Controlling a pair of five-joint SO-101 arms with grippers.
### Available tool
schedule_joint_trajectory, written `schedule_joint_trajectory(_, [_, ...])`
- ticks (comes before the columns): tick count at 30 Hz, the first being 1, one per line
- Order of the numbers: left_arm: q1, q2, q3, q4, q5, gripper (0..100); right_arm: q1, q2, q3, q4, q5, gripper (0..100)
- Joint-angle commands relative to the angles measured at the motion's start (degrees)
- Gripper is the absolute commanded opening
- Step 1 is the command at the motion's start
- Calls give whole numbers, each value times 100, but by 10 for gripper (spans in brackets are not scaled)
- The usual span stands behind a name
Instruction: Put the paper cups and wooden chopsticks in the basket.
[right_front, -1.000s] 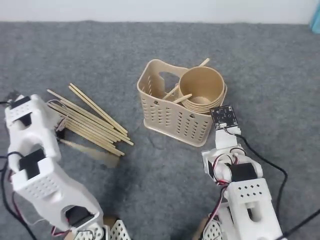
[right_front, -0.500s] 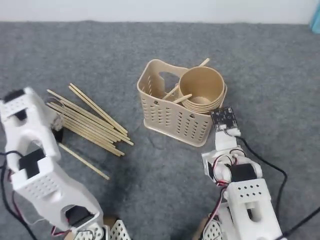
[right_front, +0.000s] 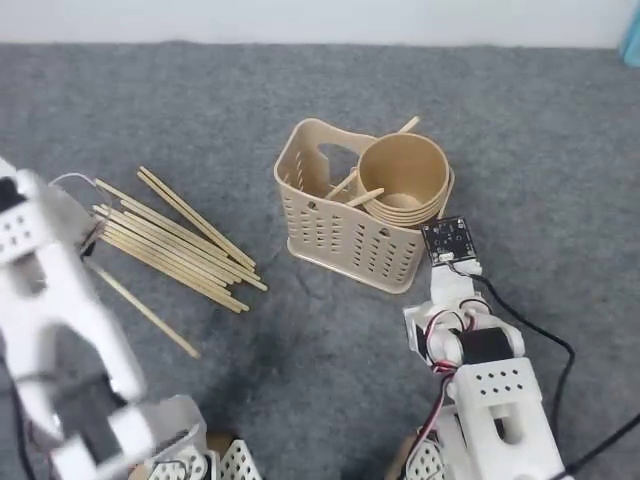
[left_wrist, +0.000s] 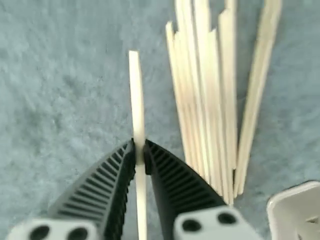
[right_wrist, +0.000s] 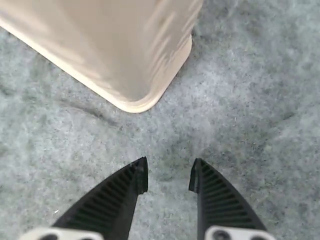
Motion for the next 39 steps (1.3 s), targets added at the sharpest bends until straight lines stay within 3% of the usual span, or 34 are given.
schedule_joint_trajectory(1, [44, -1468, 549, -774, -378, 12, 92, 4, -35, -66, 53, 154])
schedule_joint_trajectory(7, [185, -2646, 857, -1327, -475, 12, 356, 4, -62, -110, 18, 154])
schedule_joint_trajectory(15, [1609, -3499, 848, -1793, -1002, 12, 1138, -4, -290, -233, -818, 154])
schedule_joint_trajectory(19, [2277, -3974, 866, -2769, -1081, 12, 1112, -4, -290, -242, -826, 154])
schedule_joint_trajectory(29, [3956, -4334, 1235, -6505, -1081, 12, 1112, 4, -114, -593, -782, 154])
schedule_joint_trajectory(39, [5073, -4018, 1780, -7349, -1081, 12, 1112, 4, -132, -593, -774, 154])
